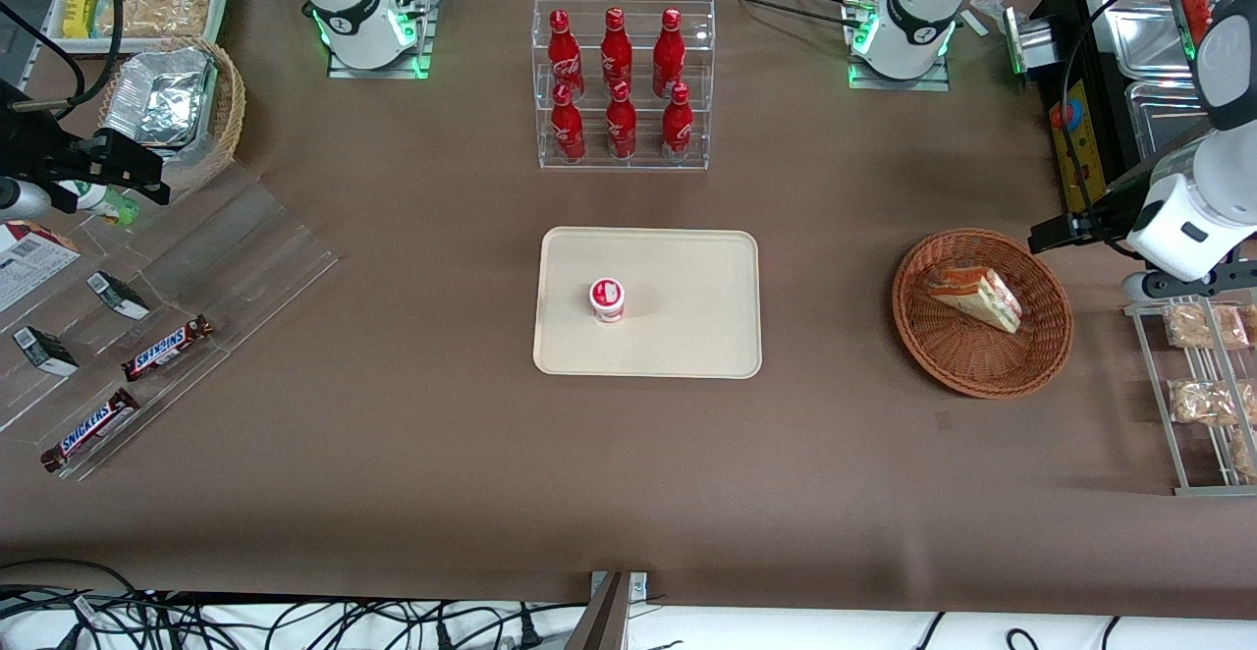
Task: Place sandwich from basket to tray
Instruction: 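Move the left gripper over the wicker basket and lower toward the sandwich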
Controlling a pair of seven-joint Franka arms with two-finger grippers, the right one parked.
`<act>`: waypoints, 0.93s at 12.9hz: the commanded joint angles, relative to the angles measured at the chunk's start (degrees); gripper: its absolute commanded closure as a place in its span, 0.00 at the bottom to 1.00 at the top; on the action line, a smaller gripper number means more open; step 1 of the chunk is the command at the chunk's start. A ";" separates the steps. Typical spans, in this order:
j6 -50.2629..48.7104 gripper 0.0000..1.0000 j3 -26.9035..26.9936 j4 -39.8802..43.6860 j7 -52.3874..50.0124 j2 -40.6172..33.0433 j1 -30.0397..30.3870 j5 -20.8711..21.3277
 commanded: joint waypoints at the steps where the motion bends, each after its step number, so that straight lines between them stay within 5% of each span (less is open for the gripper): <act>1: 5.22 0.00 -0.23 -5.83 -6.82 -1.31 -0.02 1.52; 12: 35.71 0.00 -0.32 -27.72 -30.30 -1.66 1.83 3.90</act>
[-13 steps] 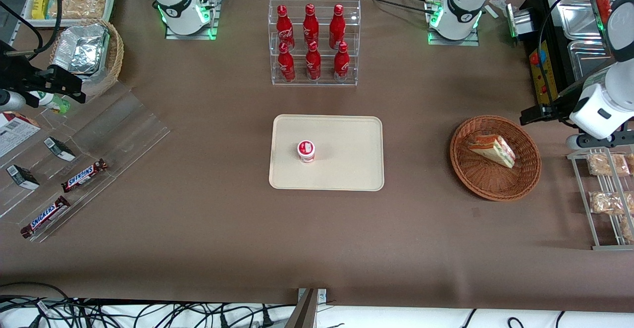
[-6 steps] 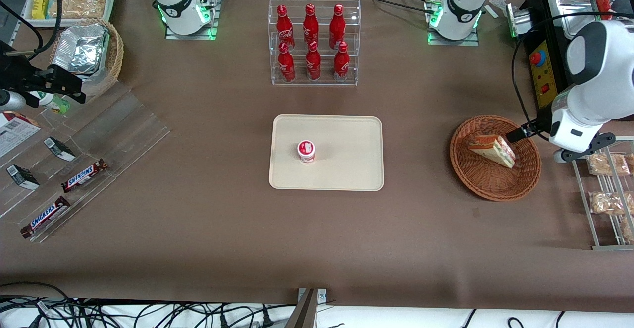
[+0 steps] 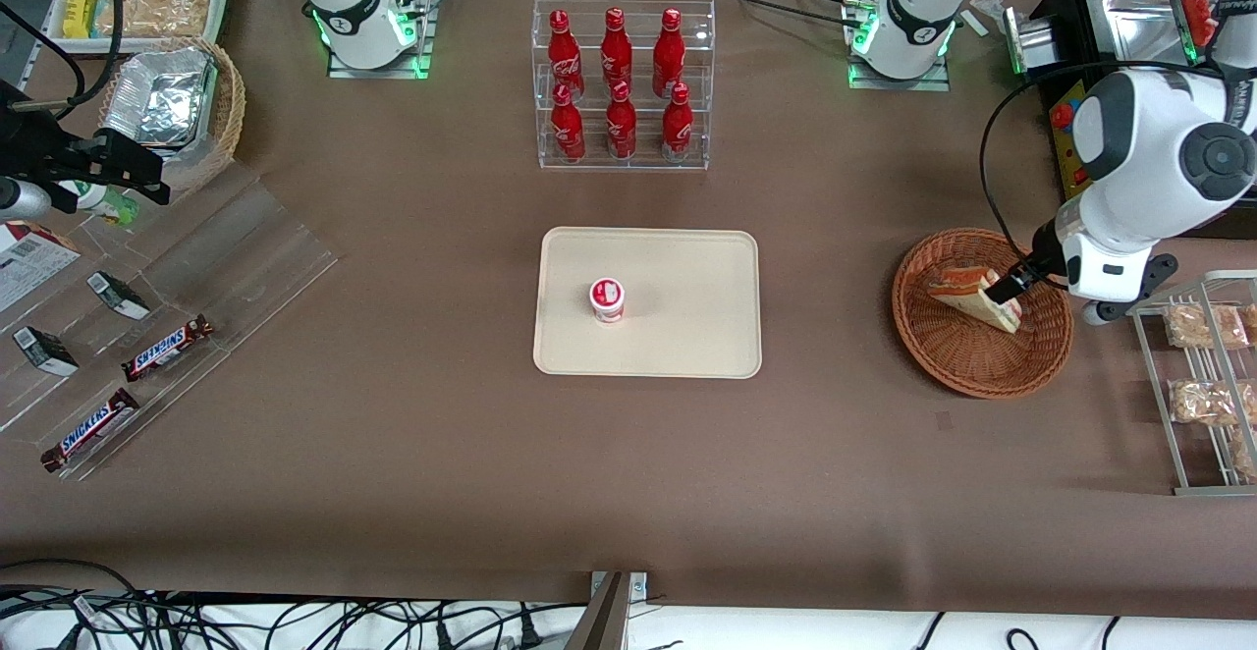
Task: Place sandwich from basket to tray
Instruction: 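Move the left gripper over the wicker basket and lower toward the sandwich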
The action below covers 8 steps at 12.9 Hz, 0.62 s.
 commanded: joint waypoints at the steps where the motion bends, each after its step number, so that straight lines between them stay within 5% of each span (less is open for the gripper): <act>1: 6.10 0.00 -0.24 -5.15 -2.80 -1.40 1.37 1.20; 8: 15.77 0.00 -0.41 -8.76 -10.08 2.19 2.17 1.29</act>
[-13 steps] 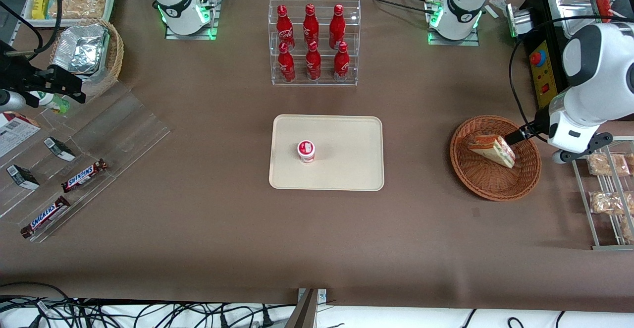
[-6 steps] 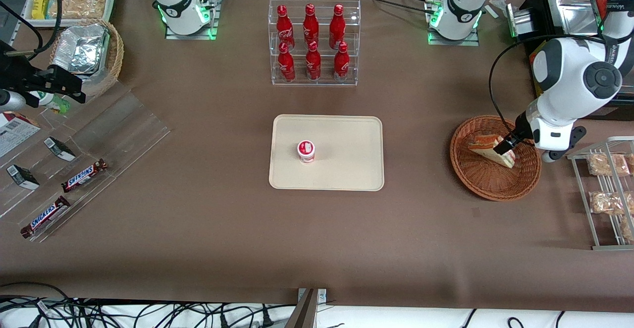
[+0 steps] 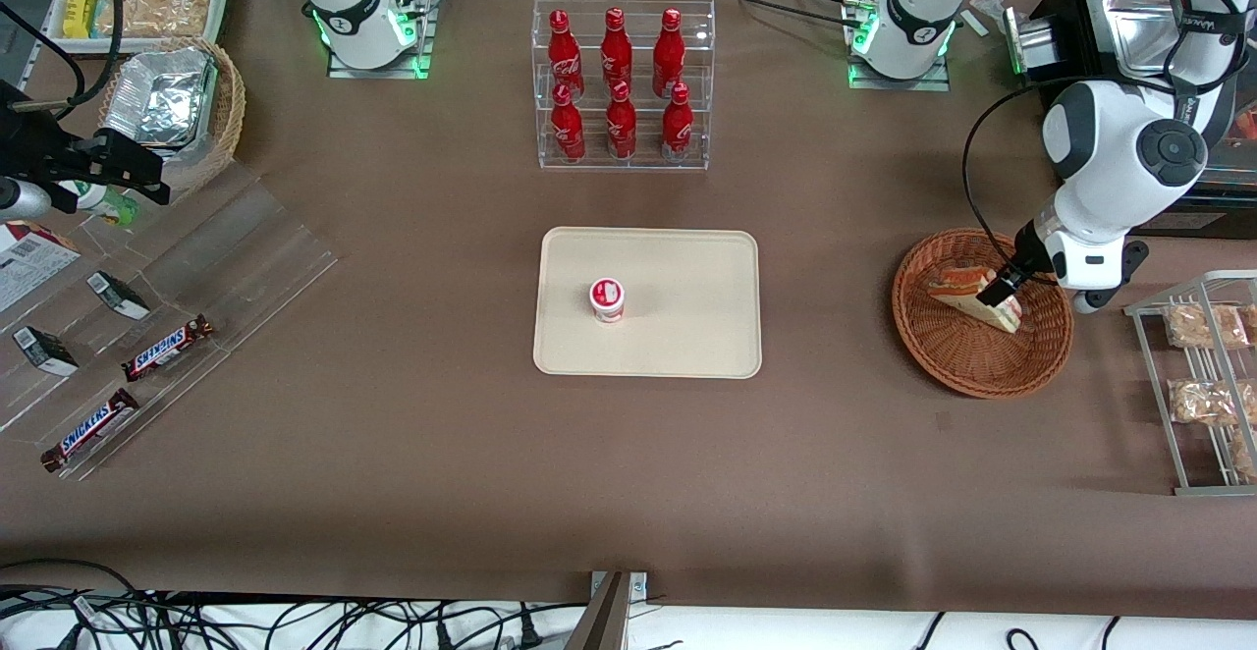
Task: Place sandwich from basket to tray
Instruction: 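Move the left gripper over the wicker basket and lower toward the sandwich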
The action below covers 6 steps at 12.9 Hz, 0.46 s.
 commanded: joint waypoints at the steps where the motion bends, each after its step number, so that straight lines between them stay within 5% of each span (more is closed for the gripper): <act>1: 3.20 0.00 -0.47 -0.44 -4.39 1.83 0.14 1.29; 6: 11.11 0.00 -0.29 -4.31 -5.70 3.85 0.22 1.20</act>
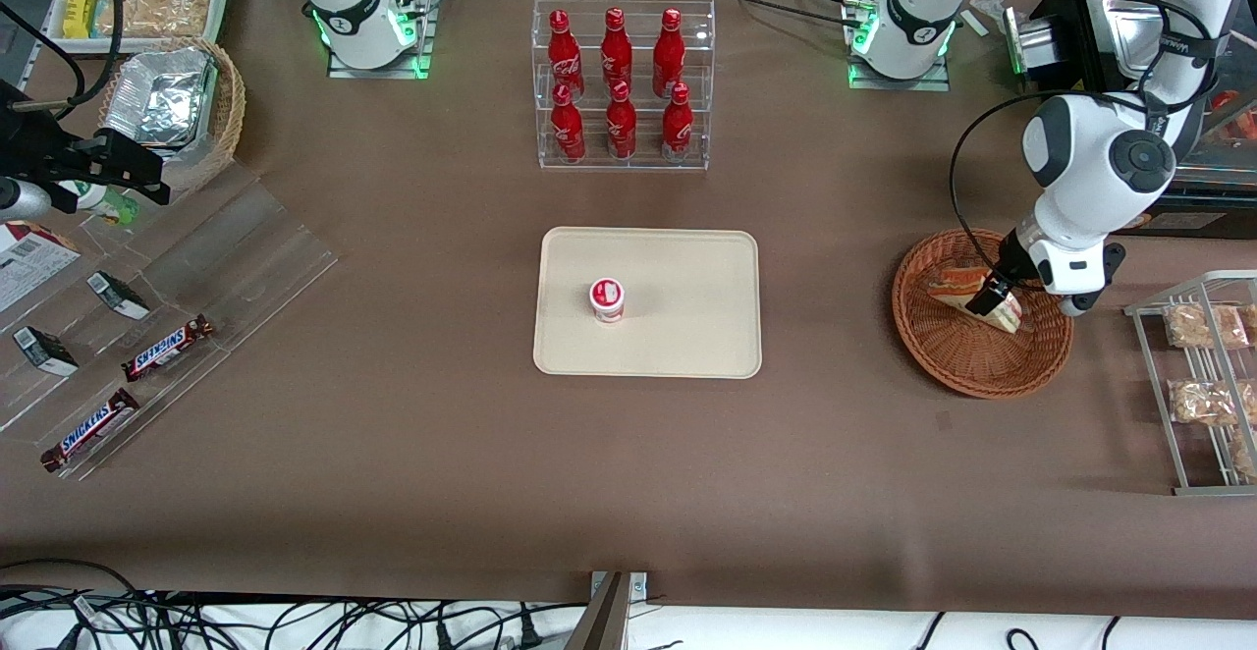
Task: Place sandwich from basket to tray
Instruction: 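Close the left gripper on the wrapped sandwich standing on edge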
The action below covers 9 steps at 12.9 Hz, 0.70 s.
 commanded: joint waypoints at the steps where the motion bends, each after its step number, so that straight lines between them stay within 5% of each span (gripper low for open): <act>1: 2.91 0.00 -0.09 -1.11 -2.85 1.12 0.23 1.20; 3: 4.67 0.00 -0.09 -1.03 -4.87 2.44 0.23 1.20; 4: 5.54 0.12 -0.09 -0.85 -6.01 3.14 0.14 1.20; 6: 5.99 0.75 -0.09 -0.59 -7.16 3.59 0.14 1.20; 7: 5.91 0.93 -0.09 -0.59 -7.42 3.59 0.14 1.20; 9: 5.91 1.00 -0.09 -0.41 -7.43 3.59 0.14 1.28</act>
